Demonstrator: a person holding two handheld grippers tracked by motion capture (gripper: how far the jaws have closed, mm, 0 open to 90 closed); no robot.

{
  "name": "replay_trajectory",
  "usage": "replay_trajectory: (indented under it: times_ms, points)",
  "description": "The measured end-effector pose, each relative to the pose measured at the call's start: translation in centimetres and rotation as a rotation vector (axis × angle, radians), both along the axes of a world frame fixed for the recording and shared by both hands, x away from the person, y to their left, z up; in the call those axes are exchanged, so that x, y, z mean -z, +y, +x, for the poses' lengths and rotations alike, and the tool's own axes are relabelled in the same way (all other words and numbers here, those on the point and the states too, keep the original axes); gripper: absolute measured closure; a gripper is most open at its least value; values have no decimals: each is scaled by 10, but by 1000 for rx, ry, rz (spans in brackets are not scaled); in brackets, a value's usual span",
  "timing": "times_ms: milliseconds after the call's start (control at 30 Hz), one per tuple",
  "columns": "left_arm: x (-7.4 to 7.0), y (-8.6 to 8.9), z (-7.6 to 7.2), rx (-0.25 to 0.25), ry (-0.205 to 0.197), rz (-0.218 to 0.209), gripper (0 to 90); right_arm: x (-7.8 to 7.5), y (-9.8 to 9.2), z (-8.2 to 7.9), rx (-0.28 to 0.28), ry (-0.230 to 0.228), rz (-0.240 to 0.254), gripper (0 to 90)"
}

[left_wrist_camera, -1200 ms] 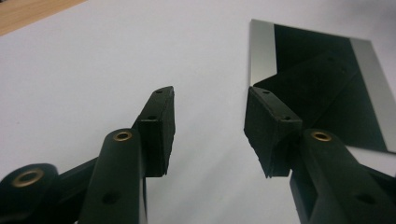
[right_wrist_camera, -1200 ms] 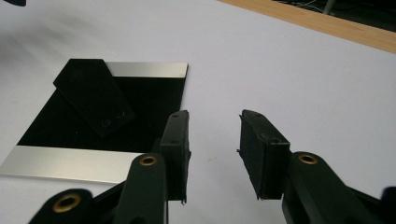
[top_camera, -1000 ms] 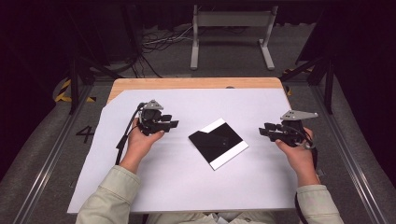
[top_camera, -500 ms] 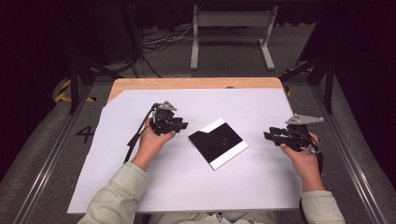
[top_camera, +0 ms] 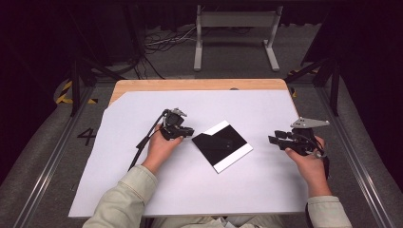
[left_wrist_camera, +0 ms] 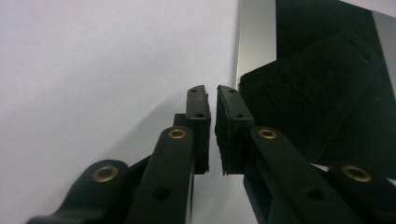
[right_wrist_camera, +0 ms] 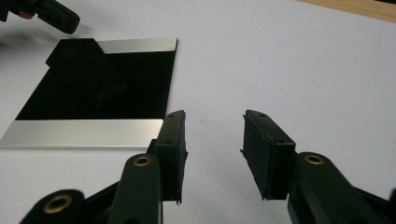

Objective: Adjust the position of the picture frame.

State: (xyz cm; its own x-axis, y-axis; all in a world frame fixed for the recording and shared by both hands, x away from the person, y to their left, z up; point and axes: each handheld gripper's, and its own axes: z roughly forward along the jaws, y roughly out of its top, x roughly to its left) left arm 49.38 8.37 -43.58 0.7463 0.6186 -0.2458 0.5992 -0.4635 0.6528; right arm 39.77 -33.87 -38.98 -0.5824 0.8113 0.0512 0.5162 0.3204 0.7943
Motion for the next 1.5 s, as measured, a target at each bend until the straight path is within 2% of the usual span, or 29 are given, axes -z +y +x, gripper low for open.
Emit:
replay_trajectory:
  times_ms: [67,267,333,567,733,900,967,1200,1300,1400,1500]
  points:
    - [3,-1,1,2,26,-11,878,0,1,0,-1,3,0,595]
    - [7,-3,2,12,58,-2,900,0,2,0,-7,-2,-2,588]
    - [7,-3,2,7,68,-10,900,0,2,0,-9,-2,-3,586]
    - [7,-3,2,16,64,3,900,-1,2,0,-9,3,-2,582]
    - [5,-4,1,48,118,3,900,-2,3,0,-15,2,-5,582]
    - [0,-10,-5,98,125,64,900,-2,7,2,-28,33,-14,587]
    - [-2,-13,-8,122,121,95,900,-1,10,4,-35,65,-22,593]
    - [-5,-21,-15,185,150,134,900,-2,14,5,-50,82,-35,598]
    - [-7,-26,-18,218,162,163,900,-2,16,6,-57,89,-31,599]
    - [-9,-33,-24,259,158,202,900,-3,18,6,-65,98,-37,602]
    - [-10,-38,-27,294,156,221,900,-4,21,6,-70,106,-47,601]
